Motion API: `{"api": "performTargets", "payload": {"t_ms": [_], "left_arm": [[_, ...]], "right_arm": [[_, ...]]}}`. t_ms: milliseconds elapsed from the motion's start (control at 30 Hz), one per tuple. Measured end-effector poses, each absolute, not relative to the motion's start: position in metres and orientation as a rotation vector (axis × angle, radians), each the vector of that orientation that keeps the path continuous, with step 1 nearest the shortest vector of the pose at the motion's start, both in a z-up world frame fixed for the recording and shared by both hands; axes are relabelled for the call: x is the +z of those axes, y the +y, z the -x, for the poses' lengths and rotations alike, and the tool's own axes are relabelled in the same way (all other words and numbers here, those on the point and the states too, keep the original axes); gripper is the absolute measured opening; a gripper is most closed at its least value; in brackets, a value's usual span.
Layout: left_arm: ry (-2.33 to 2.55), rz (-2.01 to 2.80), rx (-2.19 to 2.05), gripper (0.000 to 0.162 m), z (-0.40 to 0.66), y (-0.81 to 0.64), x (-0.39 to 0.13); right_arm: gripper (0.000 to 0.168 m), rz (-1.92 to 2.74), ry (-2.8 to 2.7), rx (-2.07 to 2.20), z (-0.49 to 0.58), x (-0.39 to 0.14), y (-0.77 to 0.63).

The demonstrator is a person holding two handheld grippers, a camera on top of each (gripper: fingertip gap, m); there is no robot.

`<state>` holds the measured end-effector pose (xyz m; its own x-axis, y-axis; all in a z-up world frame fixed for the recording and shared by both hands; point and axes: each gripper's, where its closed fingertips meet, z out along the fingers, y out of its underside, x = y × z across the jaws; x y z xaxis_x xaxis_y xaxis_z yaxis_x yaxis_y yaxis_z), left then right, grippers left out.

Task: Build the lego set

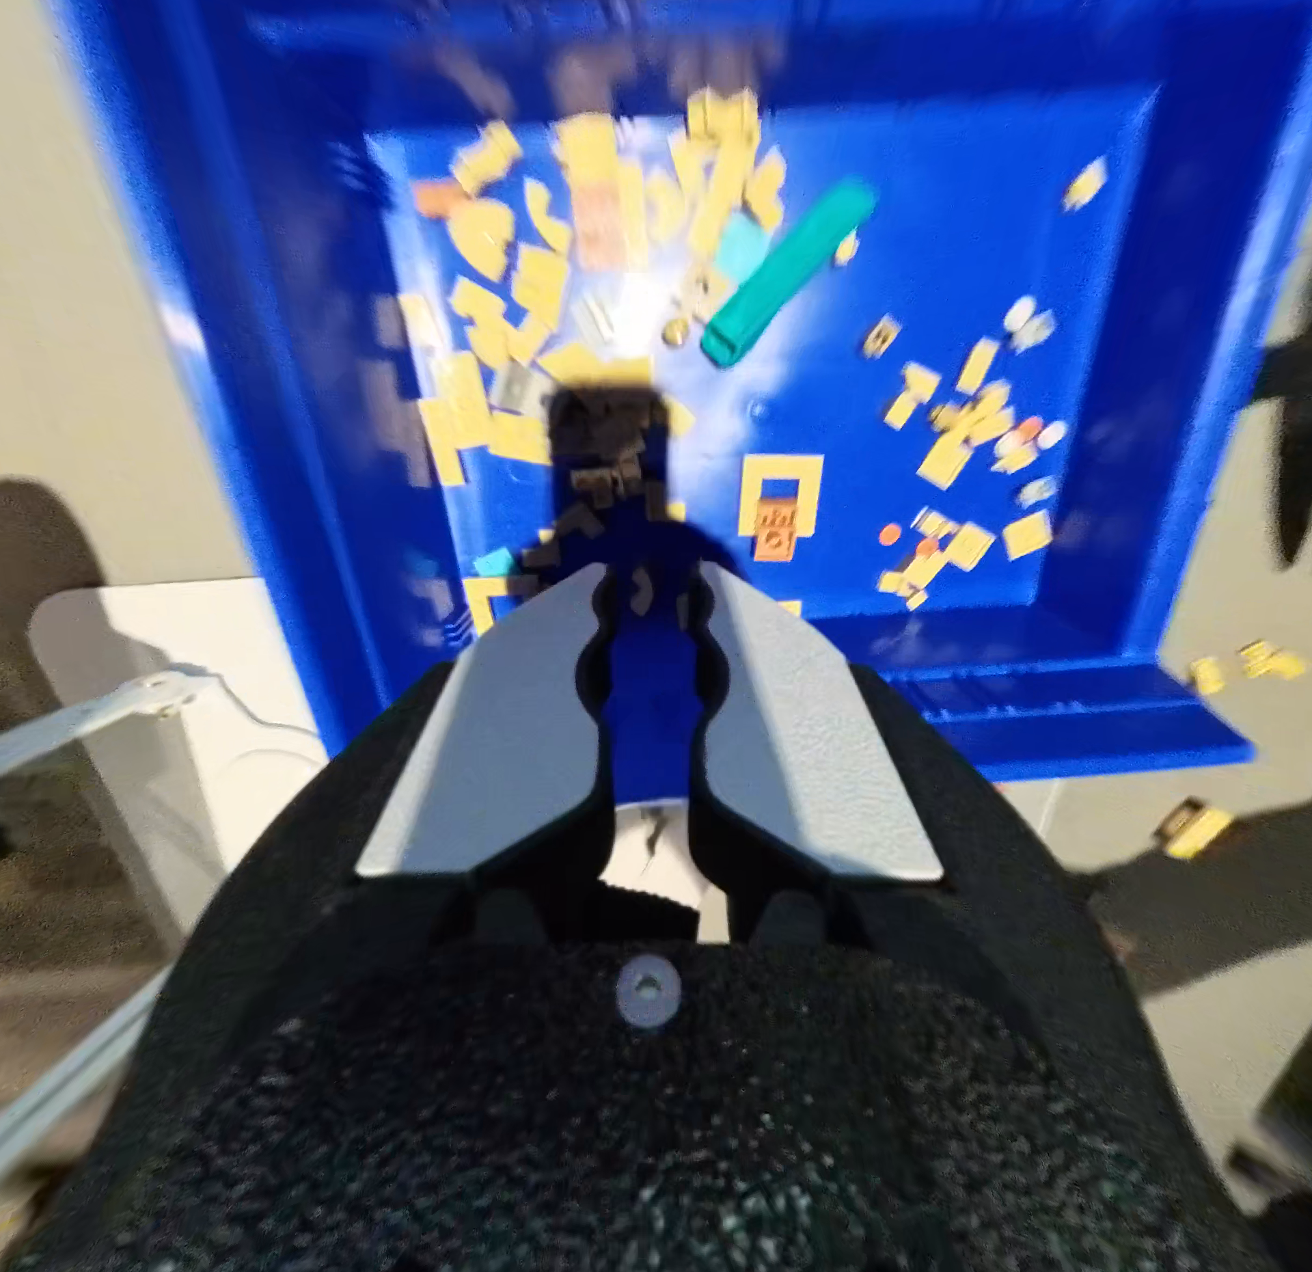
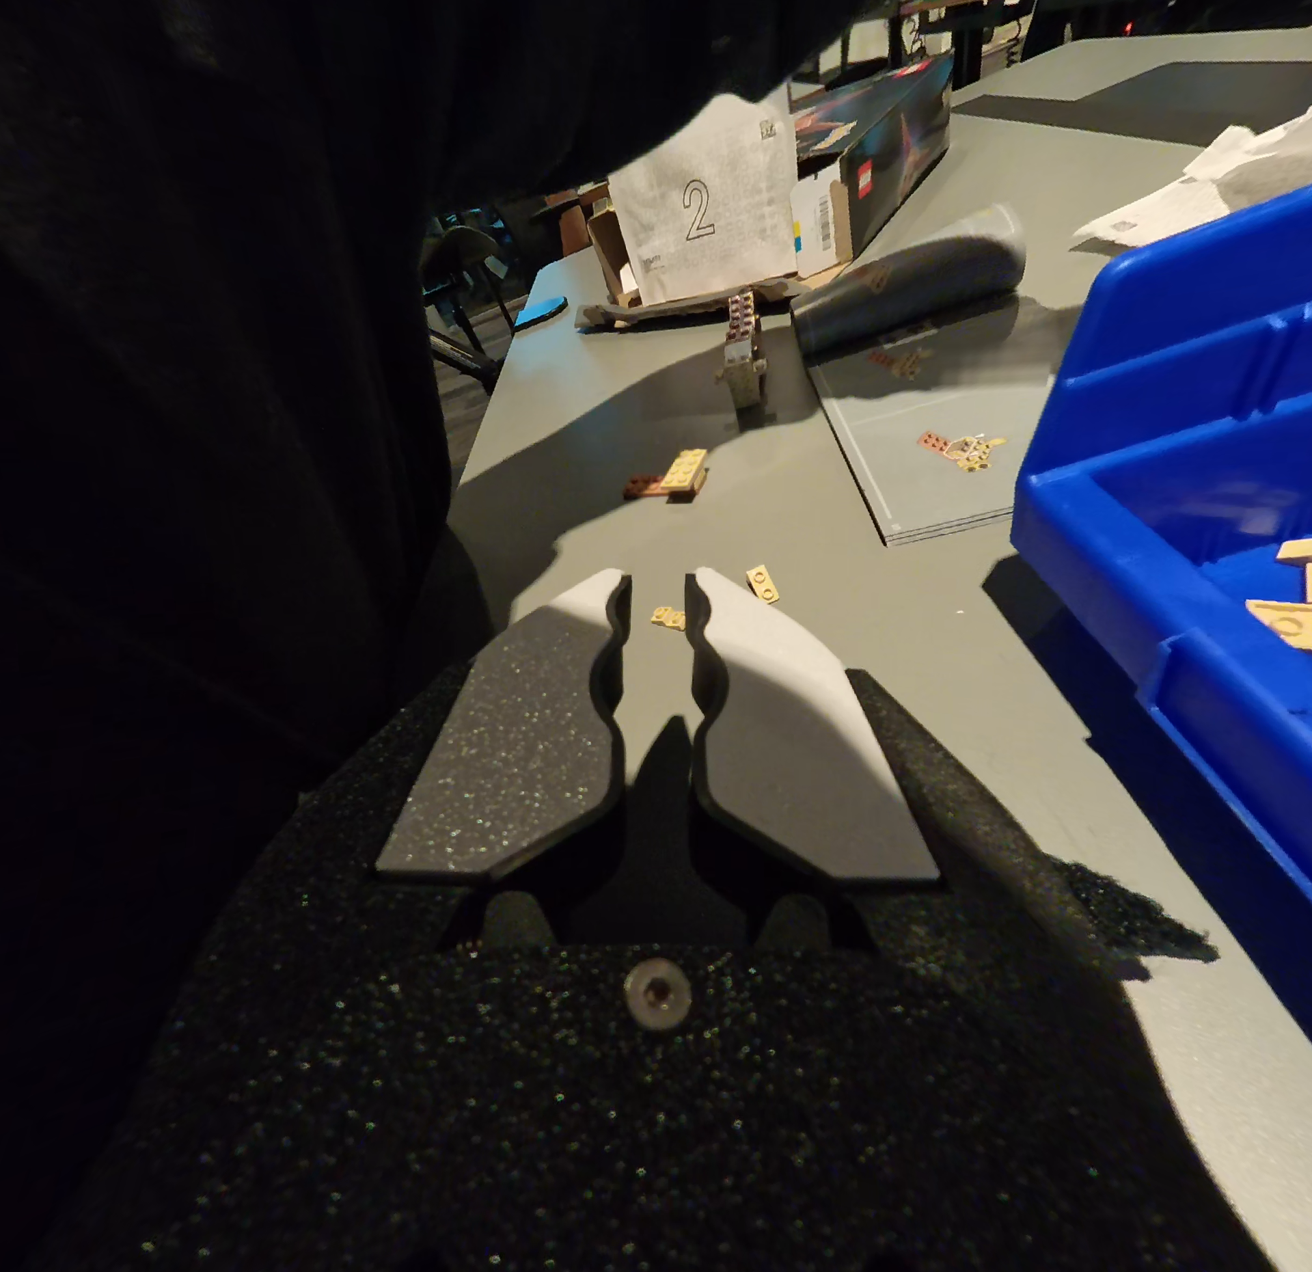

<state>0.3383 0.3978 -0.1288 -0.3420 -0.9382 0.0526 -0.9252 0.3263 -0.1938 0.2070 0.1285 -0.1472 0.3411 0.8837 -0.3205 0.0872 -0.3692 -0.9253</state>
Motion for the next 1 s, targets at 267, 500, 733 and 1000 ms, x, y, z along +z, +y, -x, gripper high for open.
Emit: {"api": "performTargets", "payload": {"t_ms": [267,500,733,1000], "left_arm": [[2.425,1.757,-0.431,0.020,-0.336,0.396,-0.125],[2.671,1.367,-0.357,0.023,-0.362,0.361,-0.156],[2.840,0.977,-0.222,0.026,-0.383,0.331,-0.200],[2.876,0.961,-0.171,0.024,-0.381,0.331,-0.218]], "right_arm": [[0.014,1.722,-0.866,1.131,-0.207,-0.147,0.129],[0.015,1.719,-0.860,1.132,-0.208,-0.147,0.130],[0.015,1.717,-0.862,1.134,-0.208,-0.146,0.129],[0.015,1.718,-0.867,1.132,-0.208,-0.147,0.129]]}}
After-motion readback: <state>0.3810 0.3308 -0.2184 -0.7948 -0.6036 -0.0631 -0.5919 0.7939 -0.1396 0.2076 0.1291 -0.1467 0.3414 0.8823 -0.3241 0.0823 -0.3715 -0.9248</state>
